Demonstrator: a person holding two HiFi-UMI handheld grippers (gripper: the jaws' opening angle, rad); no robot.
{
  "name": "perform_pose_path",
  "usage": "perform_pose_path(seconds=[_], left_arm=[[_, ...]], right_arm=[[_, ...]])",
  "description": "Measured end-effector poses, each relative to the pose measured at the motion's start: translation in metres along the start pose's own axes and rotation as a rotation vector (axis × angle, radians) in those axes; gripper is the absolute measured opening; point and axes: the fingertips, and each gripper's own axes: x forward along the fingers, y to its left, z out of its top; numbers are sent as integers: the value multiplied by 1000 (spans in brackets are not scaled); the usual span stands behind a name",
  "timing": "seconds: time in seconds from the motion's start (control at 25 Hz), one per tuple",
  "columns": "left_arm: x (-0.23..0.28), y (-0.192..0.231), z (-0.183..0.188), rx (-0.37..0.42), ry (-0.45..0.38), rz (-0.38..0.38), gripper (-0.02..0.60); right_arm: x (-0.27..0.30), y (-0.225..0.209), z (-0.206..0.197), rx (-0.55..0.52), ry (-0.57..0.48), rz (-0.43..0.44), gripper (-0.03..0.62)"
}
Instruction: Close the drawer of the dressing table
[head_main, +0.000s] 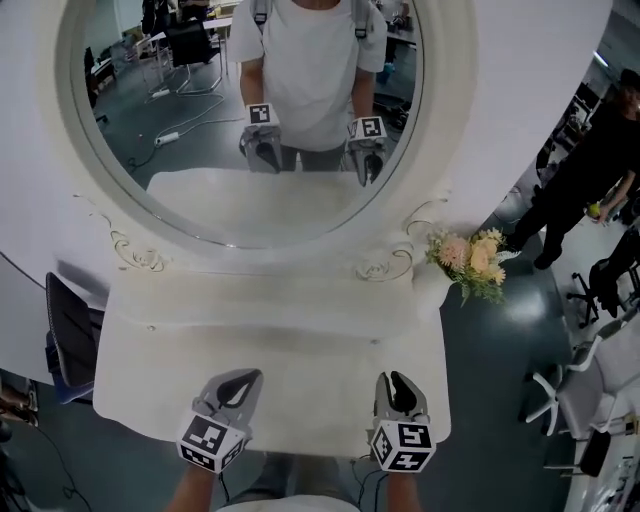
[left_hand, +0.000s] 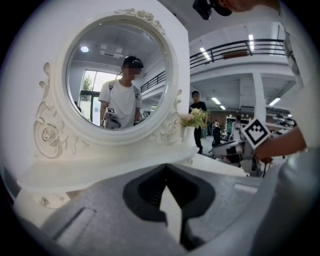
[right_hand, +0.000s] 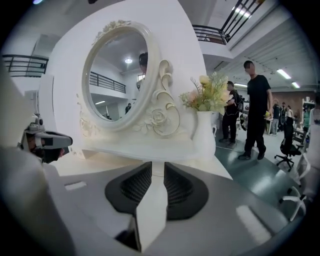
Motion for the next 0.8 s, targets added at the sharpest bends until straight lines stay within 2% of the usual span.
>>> perform_pose_path(seconds=[0.24, 0.4, 0.8], left_arm=[[-30, 7, 24, -28, -64, 21, -2], [-50, 13, 38, -14, -92, 46, -2], [-90, 26, 58, 4, -142, 75, -2]], right_arm=[[-30, 19, 22, 3, -62, -5, 43], [-47, 34, 34, -13, -95, 1, 8], [-73, 67, 58, -41, -139, 32, 3]])
